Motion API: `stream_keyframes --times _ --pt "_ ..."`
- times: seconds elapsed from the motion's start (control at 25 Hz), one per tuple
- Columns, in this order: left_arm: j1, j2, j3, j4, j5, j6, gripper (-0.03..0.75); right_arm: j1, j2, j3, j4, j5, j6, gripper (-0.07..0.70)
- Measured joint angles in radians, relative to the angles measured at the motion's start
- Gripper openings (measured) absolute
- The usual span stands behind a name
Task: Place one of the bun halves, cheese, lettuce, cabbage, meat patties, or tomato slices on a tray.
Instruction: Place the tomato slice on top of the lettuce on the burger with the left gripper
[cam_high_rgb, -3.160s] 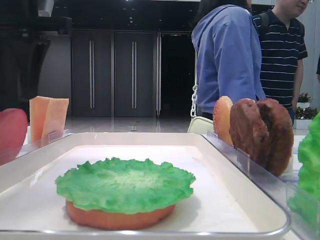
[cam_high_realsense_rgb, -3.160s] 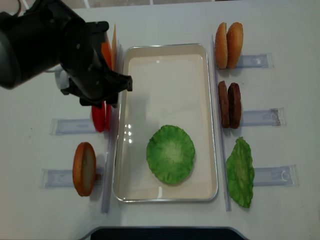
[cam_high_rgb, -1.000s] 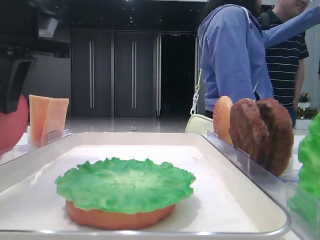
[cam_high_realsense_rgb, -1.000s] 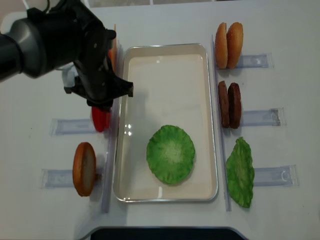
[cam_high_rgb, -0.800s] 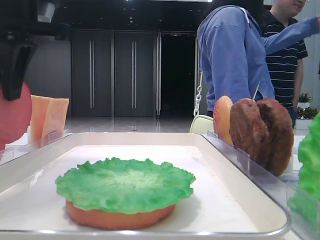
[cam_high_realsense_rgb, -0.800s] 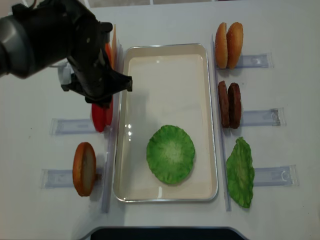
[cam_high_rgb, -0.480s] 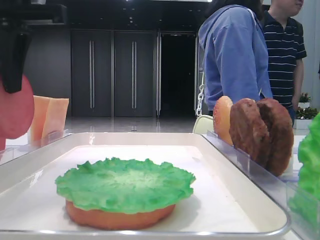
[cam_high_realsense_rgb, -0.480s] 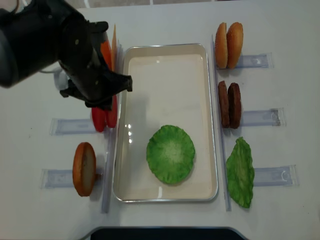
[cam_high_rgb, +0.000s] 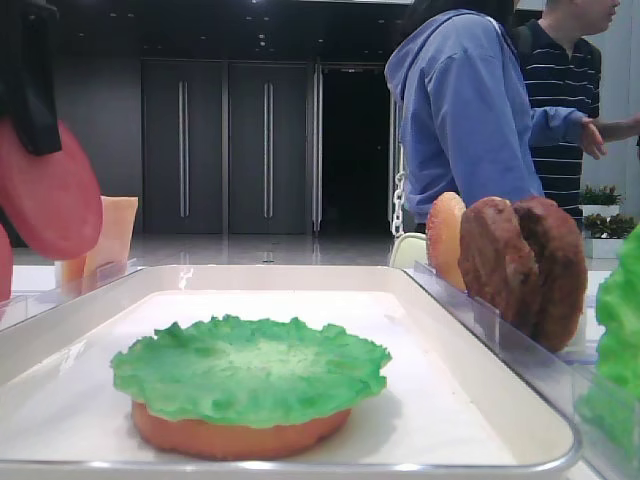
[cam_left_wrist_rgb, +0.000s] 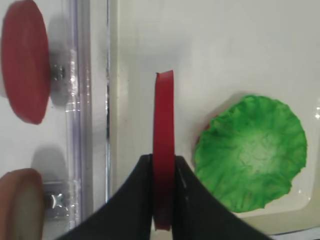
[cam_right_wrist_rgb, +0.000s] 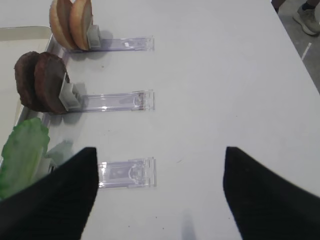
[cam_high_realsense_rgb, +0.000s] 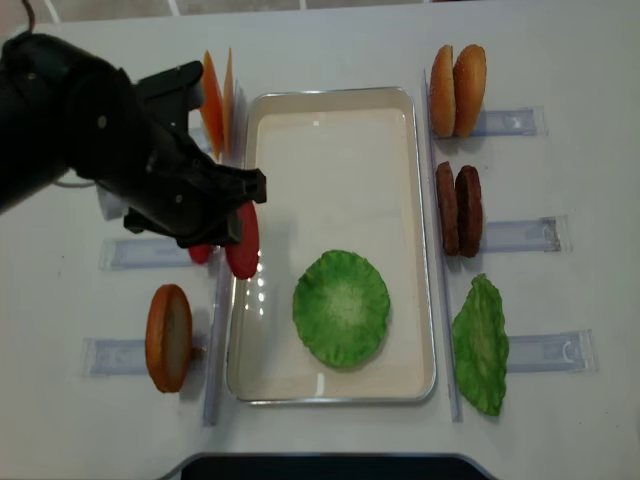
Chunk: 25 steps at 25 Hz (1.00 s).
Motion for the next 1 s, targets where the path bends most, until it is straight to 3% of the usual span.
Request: stream_keyframes --times 0.12,0.56,1.0 --pt "-0.015 -0.03 0.041 -0.061 -0.041 0.044 0.055 0.0 0.0 0.0 0.0 0.0 0.0 0.524" --pt "-0.198 -0.044 0.102 -0.146 -0.205 0.061 0.055 0.0 0.0 0.0 0.0 0.0 0.0 0.524" --pt "-0.25 -0.003 0.105 -0.225 -0.271 0.08 0.055 0.0 0.0 0.0 0.0 0.0 0.0 0.524"
